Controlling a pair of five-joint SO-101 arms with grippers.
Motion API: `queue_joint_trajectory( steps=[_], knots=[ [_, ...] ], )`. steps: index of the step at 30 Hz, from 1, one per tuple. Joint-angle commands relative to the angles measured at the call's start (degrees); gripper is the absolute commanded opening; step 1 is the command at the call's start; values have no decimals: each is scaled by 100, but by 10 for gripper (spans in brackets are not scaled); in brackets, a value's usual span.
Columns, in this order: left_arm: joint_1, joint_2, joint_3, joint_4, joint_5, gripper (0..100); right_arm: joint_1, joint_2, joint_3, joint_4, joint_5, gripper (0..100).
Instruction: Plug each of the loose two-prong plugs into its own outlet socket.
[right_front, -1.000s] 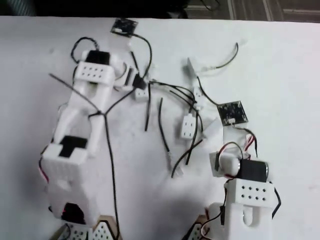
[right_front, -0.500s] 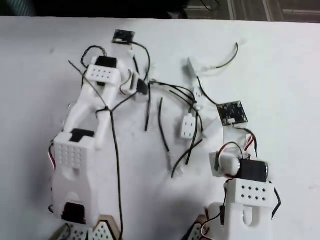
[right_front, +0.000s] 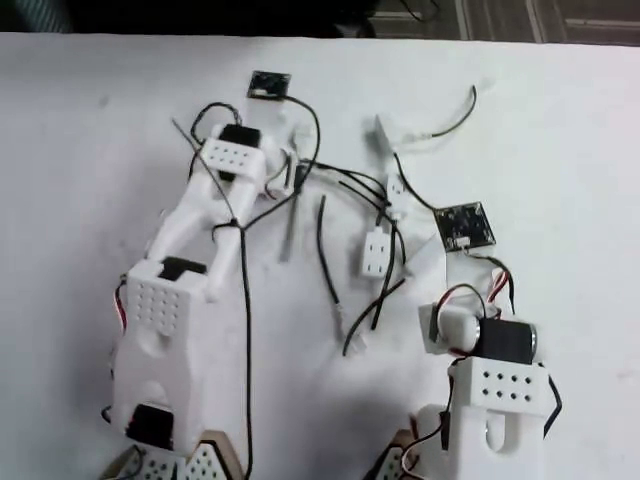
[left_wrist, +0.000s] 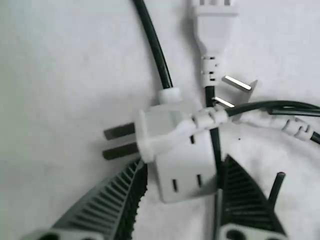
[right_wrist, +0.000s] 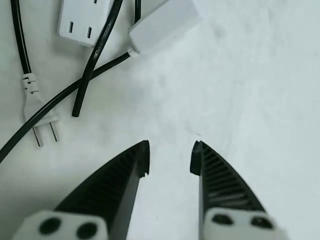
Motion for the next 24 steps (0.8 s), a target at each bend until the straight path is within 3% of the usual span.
queue_joint_trajectory(
  steps=[1,6,11,18,24],
  knots=[
    [-215,-101,-237,-44,-9,26,66,-66,-26,-57,-26,137],
    [-312,-119,-246,220,-9,46,66,-66,-18,-57,-26,137],
    [-198,-374,-273,1240,-18,22,66,-66,26,-66,-18,137],
    [92,-901,-167,2444,-1125,22,66,-84,26,-57,-9,137],
    [154,-1771,1055,2629,-1635,22,66,-66,35,-57,0,137]
  ],
)
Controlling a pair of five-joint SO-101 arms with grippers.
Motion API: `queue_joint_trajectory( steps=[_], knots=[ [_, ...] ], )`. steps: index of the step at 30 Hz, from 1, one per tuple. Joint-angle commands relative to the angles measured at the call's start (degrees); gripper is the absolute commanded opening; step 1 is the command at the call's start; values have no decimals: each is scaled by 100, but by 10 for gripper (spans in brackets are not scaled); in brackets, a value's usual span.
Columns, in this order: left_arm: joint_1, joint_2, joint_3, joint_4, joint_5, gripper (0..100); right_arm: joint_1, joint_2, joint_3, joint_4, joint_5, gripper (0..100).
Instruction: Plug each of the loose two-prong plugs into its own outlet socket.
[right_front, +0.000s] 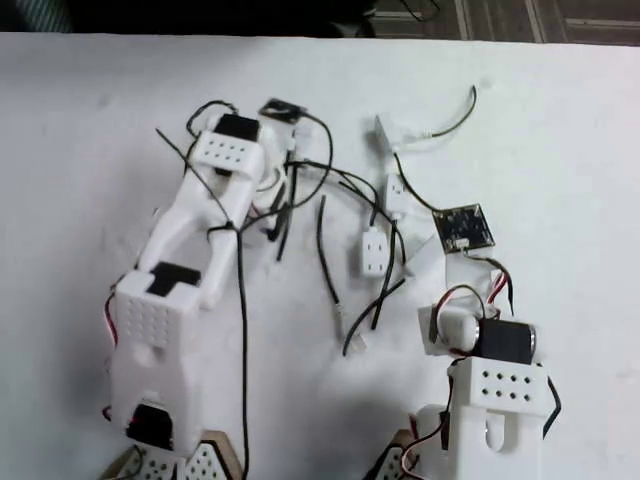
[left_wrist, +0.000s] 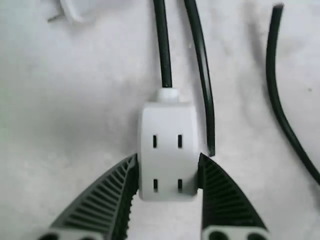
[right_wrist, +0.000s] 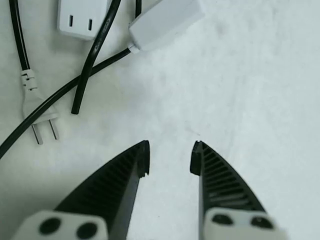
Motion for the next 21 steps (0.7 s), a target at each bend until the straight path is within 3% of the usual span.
queue_joint_trajectory(
  steps=[1,13,17,21],
  knots=[
    [57,-1051,941,-9,-334,22,66,-66,-35,-57,0,137],
    [13,-4347,6092,-2374,-1741,24,66,-66,-35,-57,9,137],
    [-163,-4664,6620,-2743,-2646,39,66,-66,-26,-57,9,137],
    [-602,-4593,6602,-2927,-2954,183,40,-66,-26,-57,18,137]
  ],
)
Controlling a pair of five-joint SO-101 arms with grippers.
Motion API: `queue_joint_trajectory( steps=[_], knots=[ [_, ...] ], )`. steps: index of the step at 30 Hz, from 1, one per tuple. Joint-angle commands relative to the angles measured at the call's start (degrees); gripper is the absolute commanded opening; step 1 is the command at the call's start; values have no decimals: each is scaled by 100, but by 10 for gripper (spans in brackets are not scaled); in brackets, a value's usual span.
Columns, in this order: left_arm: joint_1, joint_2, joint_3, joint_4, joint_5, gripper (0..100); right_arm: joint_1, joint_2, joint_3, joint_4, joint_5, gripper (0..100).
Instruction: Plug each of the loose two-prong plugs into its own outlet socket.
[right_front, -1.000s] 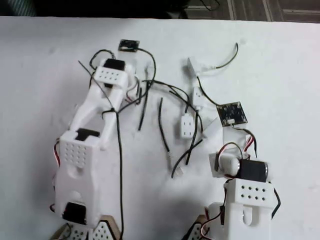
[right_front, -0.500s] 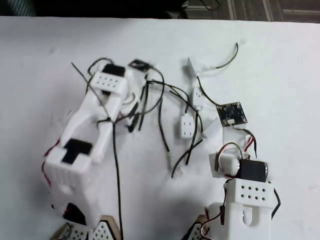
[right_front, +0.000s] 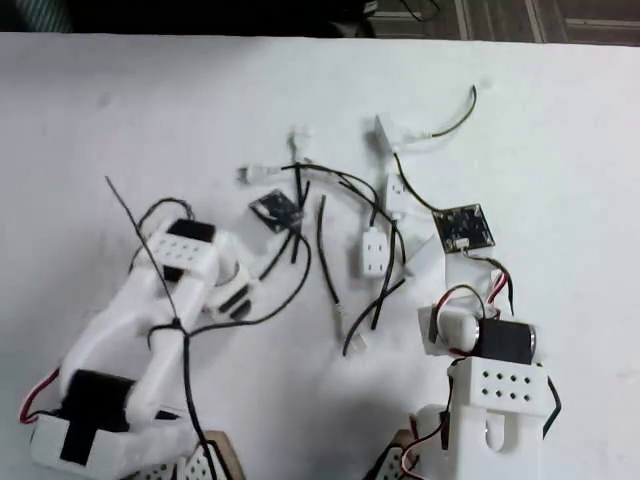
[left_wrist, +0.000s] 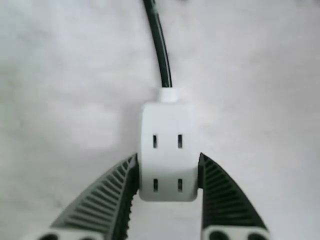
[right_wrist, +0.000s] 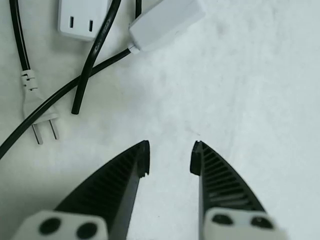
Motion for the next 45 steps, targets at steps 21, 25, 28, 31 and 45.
queue_joint_trajectory(
  steps=[21,25,28,31,45],
  knots=[
    [-1534,-3864,-167,1829,756,264,22,-48,-1064,699,26,140],
    [-2176,-4470,527,1714,949,264,-75,101,-1855,1042,26,138],
    [-2563,-5059,1415,1380,967,264,-347,760,-2321,1226,26,138],
    [-2888,-5807,2321,1020,976,264,-462,1719,-2804,1279,18,140],
    [-3679,-8664,3947,932,976,264,-1068,3767,-3499,760,730,141]
  ],
)
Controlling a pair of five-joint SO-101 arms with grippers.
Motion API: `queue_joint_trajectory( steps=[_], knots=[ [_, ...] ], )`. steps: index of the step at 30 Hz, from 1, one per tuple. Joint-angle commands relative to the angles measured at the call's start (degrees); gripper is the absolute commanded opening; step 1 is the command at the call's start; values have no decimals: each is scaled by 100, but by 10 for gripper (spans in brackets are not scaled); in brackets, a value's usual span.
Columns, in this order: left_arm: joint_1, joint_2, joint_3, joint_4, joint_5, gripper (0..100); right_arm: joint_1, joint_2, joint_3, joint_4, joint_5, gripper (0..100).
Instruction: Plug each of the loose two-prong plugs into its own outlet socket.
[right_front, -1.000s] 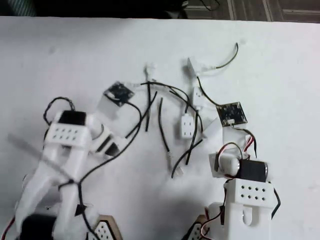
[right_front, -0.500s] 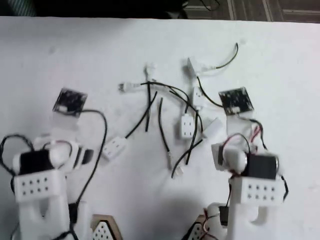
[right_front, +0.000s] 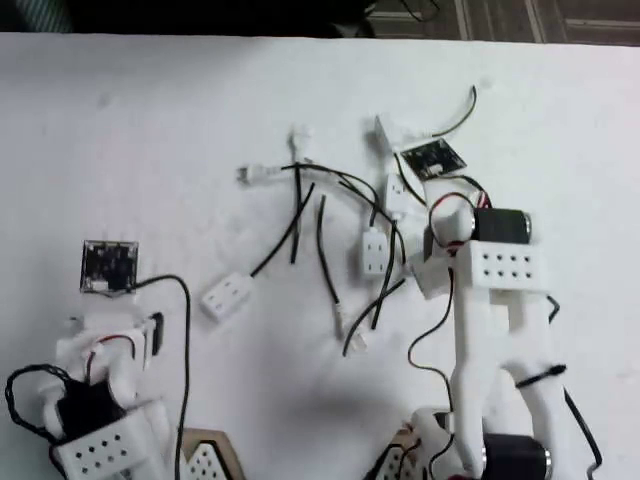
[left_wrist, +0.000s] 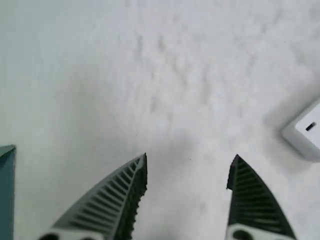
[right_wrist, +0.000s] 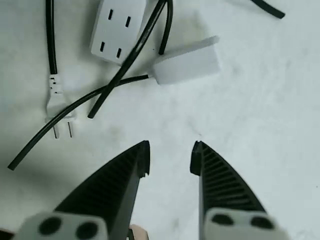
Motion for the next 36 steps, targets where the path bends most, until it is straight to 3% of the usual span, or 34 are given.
queue_joint_trajectory(
  steps=[1,11,18,23,26,29,31,36],
  knots=[
    [-40,-251,-9,53,53,264,-620,127,-193,-66,9,141],
    [-92,-251,105,26,53,264,-2237,1534,-237,-989,-18,142],
    [-92,-251,105,35,53,264,-2607,2677,-246,-1631,-18,222],
    [-92,-251,114,35,53,264,-2598,3398,-246,-2220,-18,228],
    [-92,-251,114,44,53,264,-2589,3758,-396,-2255,-18,153],
    [-92,-251,114,53,35,264,-2624,3837,-598,-2229,-18,4],
    [-92,-251,114,53,35,264,-2642,3802,-686,-1974,-18,44],
    [-92,-251,123,53,26,264,-2668,3336,-1064,-1042,-18,19]
  ],
)
